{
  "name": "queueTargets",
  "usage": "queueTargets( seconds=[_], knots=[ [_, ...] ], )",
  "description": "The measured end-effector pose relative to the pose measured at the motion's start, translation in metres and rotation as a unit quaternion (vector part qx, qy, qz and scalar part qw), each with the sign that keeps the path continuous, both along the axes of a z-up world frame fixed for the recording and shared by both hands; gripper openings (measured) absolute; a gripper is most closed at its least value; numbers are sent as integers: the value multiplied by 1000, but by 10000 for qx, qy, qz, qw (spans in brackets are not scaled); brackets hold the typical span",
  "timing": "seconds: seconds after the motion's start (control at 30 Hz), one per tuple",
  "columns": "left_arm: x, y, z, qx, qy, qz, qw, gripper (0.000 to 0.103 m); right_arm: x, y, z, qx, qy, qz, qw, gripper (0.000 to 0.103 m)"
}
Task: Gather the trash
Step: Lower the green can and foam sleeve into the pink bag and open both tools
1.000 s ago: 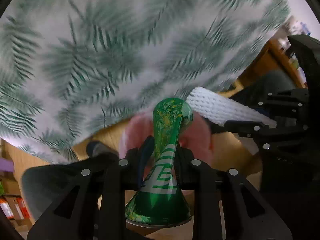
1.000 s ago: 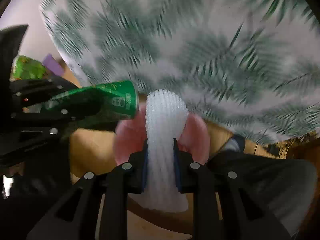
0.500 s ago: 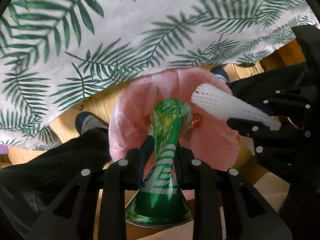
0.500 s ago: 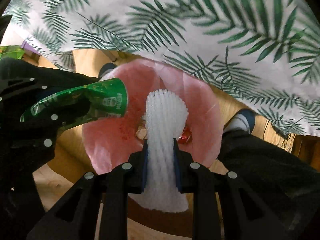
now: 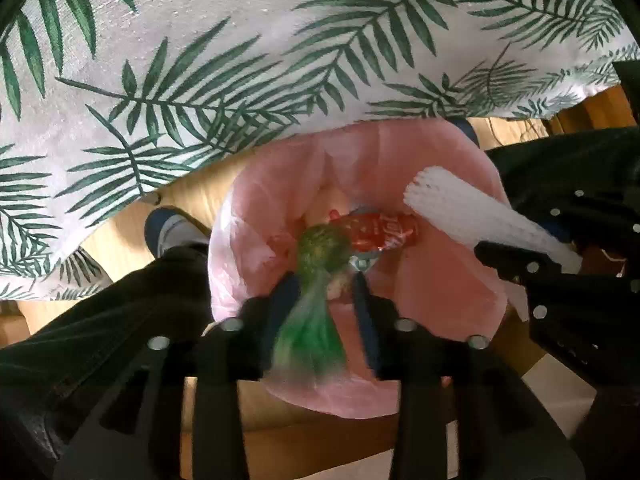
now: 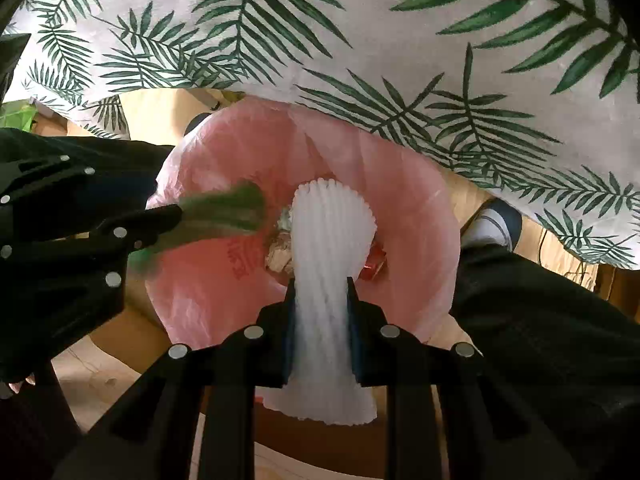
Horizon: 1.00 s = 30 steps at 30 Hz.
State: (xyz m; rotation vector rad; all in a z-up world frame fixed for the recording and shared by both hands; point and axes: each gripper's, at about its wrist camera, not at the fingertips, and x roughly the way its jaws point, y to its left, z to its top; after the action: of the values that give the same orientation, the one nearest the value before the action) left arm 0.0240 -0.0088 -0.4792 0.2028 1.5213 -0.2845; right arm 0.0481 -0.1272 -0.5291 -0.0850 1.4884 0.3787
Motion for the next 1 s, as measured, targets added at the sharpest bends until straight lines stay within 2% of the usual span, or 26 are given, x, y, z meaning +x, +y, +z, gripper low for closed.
queueTargets(
  seconds=[0.23,0.3,0.47,0.53,0.6,0.67,0.87,0.93,0.97,1.0],
  knots=[
    [-1,3,4,54,-14,49,10000,42,-1,7,-8,40,90,23,9999,21],
    [0,5,4,88,-21,104,9999,48,-1,10,-10,56,108,41,9999,21],
    [1,16,1,261,8,259,9993,49,0,16,-17,118,165,95,9997,25],
    [2,17,2,332,-16,327,9989,55,1,19,-21,116,191,98,9997,26],
    [3,19,3,387,-51,391,9985,65,2,23,-24,121,215,126,9996,27],
    [3,21,3,419,-76,441,9981,66,4,26,-27,107,199,166,9996,28],
    [5,24,-2,507,-30,506,9974,67,7,31,-33,234,204,200,9993,54],
    [6,25,-2,547,-31,530,9971,71,7,30,-34,259,181,169,9994,69],
    [6,26,-2,576,-41,556,9968,75,7,29,-34,265,167,149,9994,80],
    [6,27,-1,587,-48,572,9966,78,7,28,-35,277,163,132,9994,84]
  ],
)
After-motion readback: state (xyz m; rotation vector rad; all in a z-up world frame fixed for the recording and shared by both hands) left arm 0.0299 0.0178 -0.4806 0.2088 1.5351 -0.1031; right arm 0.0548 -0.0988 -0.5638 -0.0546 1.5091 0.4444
